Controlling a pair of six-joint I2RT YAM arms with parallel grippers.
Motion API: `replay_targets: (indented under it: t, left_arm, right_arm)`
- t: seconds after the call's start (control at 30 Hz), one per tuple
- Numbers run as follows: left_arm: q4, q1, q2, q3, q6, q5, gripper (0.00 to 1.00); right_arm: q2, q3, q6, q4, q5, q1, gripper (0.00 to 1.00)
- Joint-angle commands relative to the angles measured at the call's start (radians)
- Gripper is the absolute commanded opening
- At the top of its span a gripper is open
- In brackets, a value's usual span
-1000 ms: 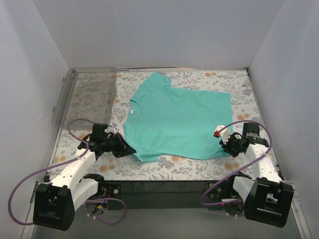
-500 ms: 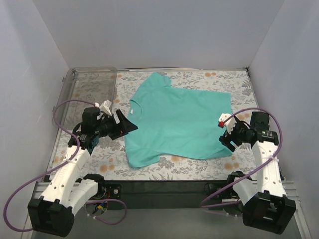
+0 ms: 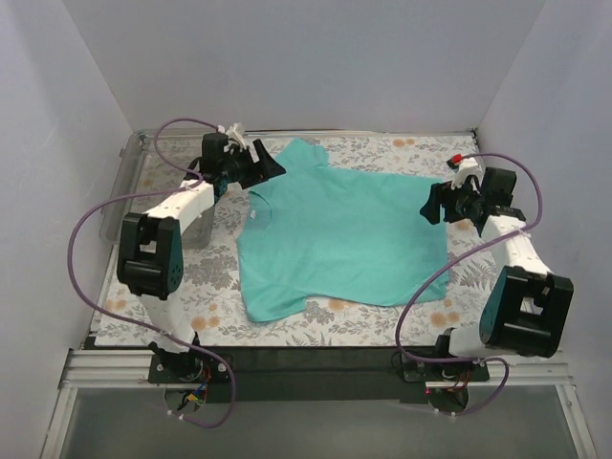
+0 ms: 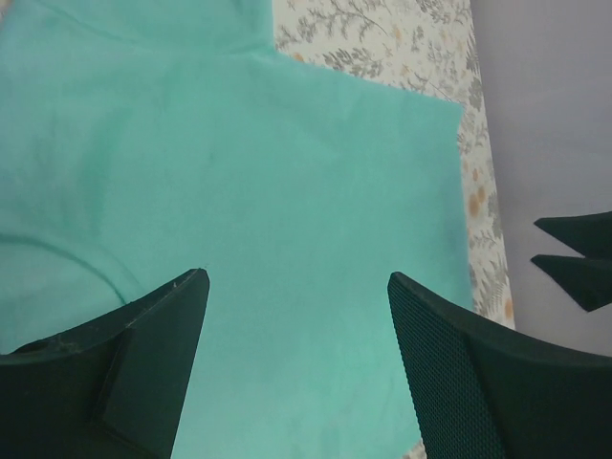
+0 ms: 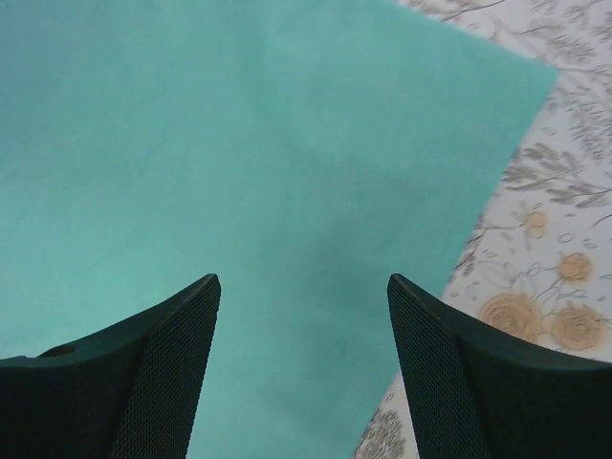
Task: Fold and stack the t-shirts
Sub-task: Flatten the tshirt out
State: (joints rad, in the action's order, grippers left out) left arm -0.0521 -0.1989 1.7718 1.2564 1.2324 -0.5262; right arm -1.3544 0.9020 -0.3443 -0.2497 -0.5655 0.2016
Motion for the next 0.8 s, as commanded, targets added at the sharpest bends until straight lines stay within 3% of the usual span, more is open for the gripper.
replay_targets:
  t: [0.0,0.27,0.4,0.63,0.77]
  left_arm:
    - [0.092,0.000,0.125,0.135,-0.086,0.031,0.70]
    - [0.057,0.012,0.478,0.484,-0.093,0.046,0.70]
    - [-0.003,0.015,0.595,0.628,-0.102,0.130,0.70]
    - [-0.087,0.019,0.725,0.817,-0.158,0.239,0.69]
    - [-0.098,0.019,0.735,0.822,-0.217,0.262,0.68]
  right_arm:
    - [-0.115,0.130,0.273,0.224,0.188,0.001,0.65]
    - [-0.386,0.354,0.307,0.240,0.204,0.002,0.65]
    - [-0.472,0.428,0.314,0.240,0.179,0.002,0.65]
    - [-0.578,0.497,0.315,0.269,0.139,0.002,0.65]
    - [-0.612,0.514,0.312,0.273,0.116,0.005,0.65]
